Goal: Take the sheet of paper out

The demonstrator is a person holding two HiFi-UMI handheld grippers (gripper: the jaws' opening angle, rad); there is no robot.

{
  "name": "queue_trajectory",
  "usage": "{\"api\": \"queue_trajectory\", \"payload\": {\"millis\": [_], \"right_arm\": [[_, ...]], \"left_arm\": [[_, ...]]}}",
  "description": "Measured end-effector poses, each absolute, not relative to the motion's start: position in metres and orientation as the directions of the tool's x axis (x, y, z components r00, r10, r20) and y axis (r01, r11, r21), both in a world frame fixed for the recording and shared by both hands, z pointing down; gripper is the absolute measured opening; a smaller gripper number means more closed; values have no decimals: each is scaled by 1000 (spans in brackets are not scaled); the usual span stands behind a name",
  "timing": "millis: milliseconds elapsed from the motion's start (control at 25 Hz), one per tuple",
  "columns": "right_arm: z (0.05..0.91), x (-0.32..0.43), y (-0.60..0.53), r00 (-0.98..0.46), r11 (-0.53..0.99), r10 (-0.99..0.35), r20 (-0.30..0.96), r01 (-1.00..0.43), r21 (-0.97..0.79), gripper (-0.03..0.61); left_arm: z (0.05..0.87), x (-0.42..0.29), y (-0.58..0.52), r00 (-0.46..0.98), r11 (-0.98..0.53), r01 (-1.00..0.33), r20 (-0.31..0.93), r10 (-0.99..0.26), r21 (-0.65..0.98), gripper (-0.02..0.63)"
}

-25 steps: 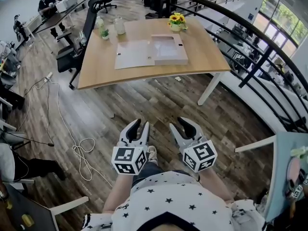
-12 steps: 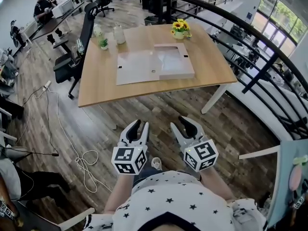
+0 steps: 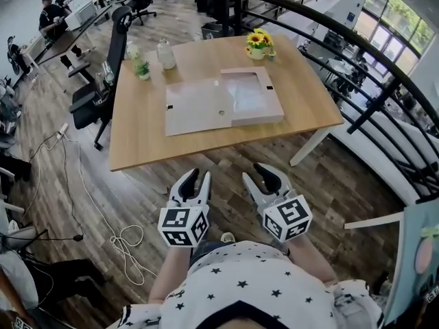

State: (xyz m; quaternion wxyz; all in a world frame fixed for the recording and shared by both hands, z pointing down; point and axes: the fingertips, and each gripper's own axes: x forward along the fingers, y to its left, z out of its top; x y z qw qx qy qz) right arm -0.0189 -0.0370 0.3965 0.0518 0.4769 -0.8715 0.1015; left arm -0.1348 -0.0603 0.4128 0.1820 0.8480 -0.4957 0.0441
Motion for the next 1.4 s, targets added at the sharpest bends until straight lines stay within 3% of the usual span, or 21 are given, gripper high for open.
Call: {"api": "queue_trajectory", "payload": {"millis": [640, 1400], "right_arm": [[410, -1, -90, -501, 480, -839, 213, -866, -144, 117], [402, 48, -261, -517, 501, -831, 204, -856, -129, 117]], "left_arm": [[428, -117, -131, 535, -466, -841, 291, -793, 276, 107], [439, -63, -292, 529, -457, -847, 337, -779, 273, 106]]}}
